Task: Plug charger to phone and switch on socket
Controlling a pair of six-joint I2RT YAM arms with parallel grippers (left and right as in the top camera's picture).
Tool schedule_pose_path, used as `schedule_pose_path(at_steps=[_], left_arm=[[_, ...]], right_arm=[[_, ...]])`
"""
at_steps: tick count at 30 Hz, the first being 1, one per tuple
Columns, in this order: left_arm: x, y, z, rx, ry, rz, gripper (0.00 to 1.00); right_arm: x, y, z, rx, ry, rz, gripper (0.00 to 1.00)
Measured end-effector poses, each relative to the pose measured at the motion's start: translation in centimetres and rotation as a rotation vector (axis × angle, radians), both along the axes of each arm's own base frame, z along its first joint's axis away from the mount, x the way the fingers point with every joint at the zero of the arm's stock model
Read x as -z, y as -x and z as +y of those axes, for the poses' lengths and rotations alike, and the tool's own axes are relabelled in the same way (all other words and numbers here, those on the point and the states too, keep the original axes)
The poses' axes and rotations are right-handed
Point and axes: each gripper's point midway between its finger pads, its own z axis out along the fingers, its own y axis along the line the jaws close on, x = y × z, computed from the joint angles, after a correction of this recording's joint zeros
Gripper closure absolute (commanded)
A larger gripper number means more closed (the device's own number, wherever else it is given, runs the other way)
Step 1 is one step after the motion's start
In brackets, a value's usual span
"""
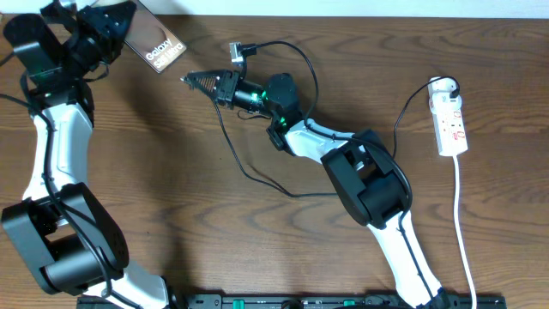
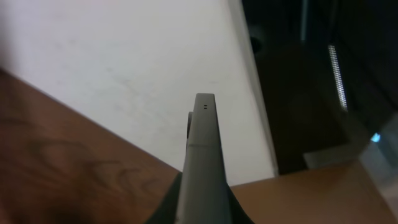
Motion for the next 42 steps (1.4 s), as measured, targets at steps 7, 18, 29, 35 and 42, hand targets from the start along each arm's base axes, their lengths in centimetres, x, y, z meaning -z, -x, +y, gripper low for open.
schedule_pose_path(at_steps=[7,18,29,35,42], left_arm=[[-1.4,0.7,-0.8,0.065,0.050,-0.023,0.93],[-1.4,1.2,-1.4,0.114,0.073,-0.006,0.93],[-1.4,2.6,-3.2,0.237,0.046,-0.024,0.93],[-1.4,2.9,-4.3,0.285,0.030,-0.038,0.93],[-1.4,3.0,-4.7,0.299,0.023,-0.043,0.93]], right_arm=[[3.5,-1.1,-1.3,-0.023,0.137,0.021,0.99],[8.3,-2.8,-7.7,0.042,0.528,0.121,0.99],[5.3,0.9,-22.6,0.292,1.287,0.059,0.98],[6.7,1.2,-26.3,0.354,1.491,0.071,0.01],[6.6,0.8,-27.2,0.388,1.537,0.056,0.01]])
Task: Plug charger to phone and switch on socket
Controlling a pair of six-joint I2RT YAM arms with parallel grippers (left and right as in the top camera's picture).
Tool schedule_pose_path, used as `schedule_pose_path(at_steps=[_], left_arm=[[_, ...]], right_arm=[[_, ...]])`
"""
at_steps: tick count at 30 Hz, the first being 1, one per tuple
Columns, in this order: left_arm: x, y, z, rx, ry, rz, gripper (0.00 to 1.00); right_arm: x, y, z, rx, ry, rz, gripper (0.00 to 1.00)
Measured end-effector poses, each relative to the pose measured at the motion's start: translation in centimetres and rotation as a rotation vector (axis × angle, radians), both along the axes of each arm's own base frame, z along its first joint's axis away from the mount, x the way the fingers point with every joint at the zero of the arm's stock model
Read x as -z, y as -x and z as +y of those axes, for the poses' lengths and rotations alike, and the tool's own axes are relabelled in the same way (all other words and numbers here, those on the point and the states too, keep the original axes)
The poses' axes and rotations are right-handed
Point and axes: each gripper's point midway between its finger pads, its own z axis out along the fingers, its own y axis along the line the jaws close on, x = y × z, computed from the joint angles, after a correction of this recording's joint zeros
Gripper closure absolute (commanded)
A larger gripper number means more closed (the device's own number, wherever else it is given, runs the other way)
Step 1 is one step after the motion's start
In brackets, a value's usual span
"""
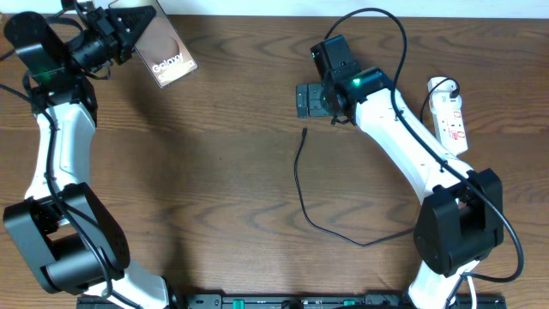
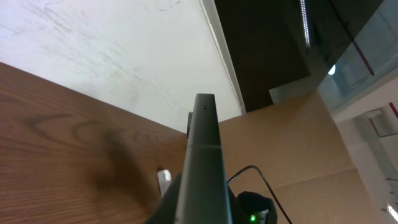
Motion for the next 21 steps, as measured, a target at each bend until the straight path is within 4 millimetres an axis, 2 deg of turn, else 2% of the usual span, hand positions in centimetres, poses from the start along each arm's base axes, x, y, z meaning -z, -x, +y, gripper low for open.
schedule_pose_path(at_steps=[3,7,15,19,21], left_arm=[[0.0,0.0,0.0,0.000,-0.005,-0.006,0.93],[0.0,0.0,0.0,0.000,-0.008,-0.009,0.93],[0.0,0.1,-0.1,0.005,-0.009,-0.011,0.92],[0.0,0.2,-0.2,0.019,-0.009,-0.011,0.93],[0.0,0.3,-0.3,0.024,-0.010,-0.011,0.93]], right_arm=[[0.1,0.2,0.0,0.009,0.001,0.007,0.01],[0.5,1.4,0.4,0.051,-0.010,0.050,0.01],[1.4,4.1,3.0,0.150,-0.053,0.125,0.01],[3.3,5.0,4.2,0.215,-0.064,0.174,0.01],[5.1,5.2,4.4,0.266,-0.058,0.211,0.01]])
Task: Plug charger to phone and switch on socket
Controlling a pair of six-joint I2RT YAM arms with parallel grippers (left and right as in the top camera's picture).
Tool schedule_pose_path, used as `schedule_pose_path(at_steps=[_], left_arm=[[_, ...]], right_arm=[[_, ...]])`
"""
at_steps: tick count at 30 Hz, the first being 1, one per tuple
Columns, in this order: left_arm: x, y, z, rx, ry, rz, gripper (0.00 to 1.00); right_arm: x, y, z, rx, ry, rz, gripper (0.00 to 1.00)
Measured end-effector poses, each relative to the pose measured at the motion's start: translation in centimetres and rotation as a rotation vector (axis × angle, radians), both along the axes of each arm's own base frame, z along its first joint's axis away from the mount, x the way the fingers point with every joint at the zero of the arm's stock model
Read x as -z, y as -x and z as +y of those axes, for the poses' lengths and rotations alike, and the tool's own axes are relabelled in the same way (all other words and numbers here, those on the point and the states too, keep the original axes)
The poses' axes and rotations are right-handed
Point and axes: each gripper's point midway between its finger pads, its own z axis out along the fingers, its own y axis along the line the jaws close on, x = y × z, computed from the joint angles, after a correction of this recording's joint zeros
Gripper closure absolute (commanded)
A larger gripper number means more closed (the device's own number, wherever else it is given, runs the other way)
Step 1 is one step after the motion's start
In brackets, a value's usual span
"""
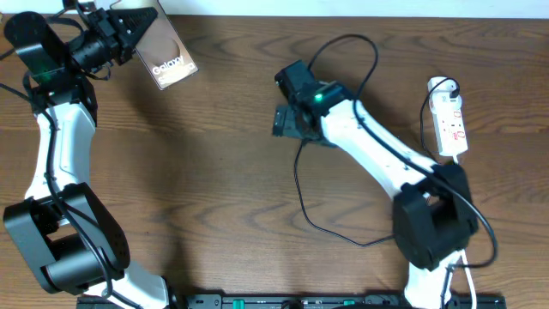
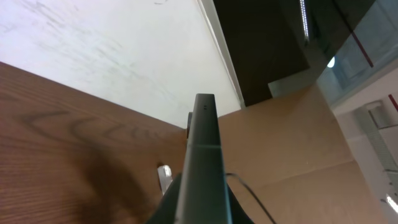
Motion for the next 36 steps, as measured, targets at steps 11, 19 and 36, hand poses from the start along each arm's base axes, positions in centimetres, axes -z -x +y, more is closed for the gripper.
schedule_pose_path(at_steps=[11,19,36], left_arm=[[0.0,0.0,0.0,0.002,-0.005,-0.006,0.93],[0.0,0.0,0.0,0.002,-0.005,-0.006,0.93],[0.0,0.0,0.0,0.001,-0.016,-0.020,0.93]], right_arm=[[3.5,0.0,0.2,0.132,-0.021,0.062,0.09],[6.6,0.1,0.2,0.165,-0.032,0.127,0.17],[6.3,-3.1,-2.7,0.256,-0.051,0.066,0.42]])
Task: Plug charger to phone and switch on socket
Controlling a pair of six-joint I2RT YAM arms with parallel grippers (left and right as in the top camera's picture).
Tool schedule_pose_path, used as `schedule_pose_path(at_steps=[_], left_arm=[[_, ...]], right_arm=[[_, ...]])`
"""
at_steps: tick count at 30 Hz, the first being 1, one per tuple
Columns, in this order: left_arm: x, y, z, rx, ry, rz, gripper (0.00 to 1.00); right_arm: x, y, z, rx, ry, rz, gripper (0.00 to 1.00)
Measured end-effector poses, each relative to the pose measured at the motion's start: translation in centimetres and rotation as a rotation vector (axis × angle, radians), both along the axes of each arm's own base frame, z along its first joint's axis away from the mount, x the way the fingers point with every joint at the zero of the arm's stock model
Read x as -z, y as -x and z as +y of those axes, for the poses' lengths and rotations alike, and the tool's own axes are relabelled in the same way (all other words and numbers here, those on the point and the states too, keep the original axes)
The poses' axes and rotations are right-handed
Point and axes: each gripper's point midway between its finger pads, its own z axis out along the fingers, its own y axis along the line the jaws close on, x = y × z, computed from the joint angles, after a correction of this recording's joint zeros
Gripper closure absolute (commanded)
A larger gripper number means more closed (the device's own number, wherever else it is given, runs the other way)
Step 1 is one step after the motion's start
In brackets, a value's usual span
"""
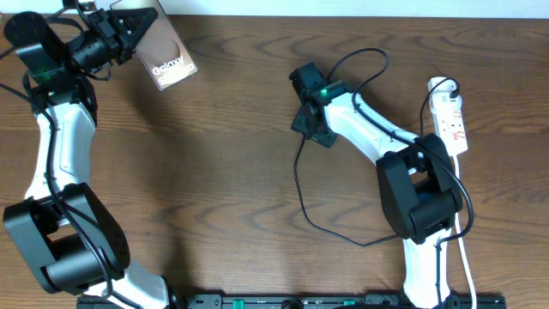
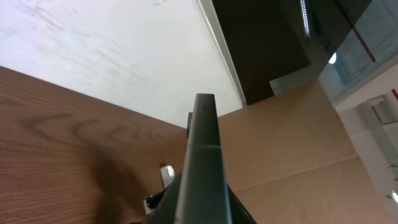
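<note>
The phone [image 1: 165, 58], brown back with "Galaxy" lettering, is held off the table at the far left, my left gripper [image 1: 135, 33] shut on it. In the left wrist view its thin grey edge [image 2: 204, 155] points away between my dark fingers [image 2: 239, 210], two small holes at its tip. My right gripper [image 1: 310, 122] hangs over the table's middle, far to the right of the phone. The black charger cable [image 1: 298, 184] runs down from it and another loop [image 1: 364, 53] arches above it; its plug end is hidden. The white socket strip [image 1: 451, 116] lies at the right edge.
The cable's slack curves across the wood [image 1: 214, 189] to the front right, near my right arm's base [image 1: 416, 249]. A white lead [image 1: 463, 232] trails from the strip toward the front. A pale wall runs behind the table's far edge.
My right gripper has shifted a little to the right with the cable, and its arm is folded closer to the strip. The left gripper and phone have not moved.
First my right gripper reached far left, close to the phone, with the cable looped around it. It then stood back near the strip while the phone sat slightly higher. After that it was nearer the middle, and now it holds there with the cable.
</note>
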Motion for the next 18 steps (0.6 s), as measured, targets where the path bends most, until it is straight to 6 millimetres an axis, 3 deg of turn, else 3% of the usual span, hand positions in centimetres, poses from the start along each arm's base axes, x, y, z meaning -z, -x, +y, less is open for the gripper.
schedule_pose_path(at_steps=[7,11,18], left_arm=[[0.0,0.0,0.0,0.000,0.000,0.000,0.93],[0.0,0.0,0.0,0.000,0.000,0.000,0.93],[0.0,0.0,0.0,0.000,0.000,0.000,0.93]], right_arm=[[0.0,0.1,0.3,-0.013,-0.007,0.000,0.40],[-0.1,0.4,1.6,-0.041,-0.025,-0.004,0.40],[-0.1,0.8,2.4,-0.064,-0.026,-0.005,0.48]])
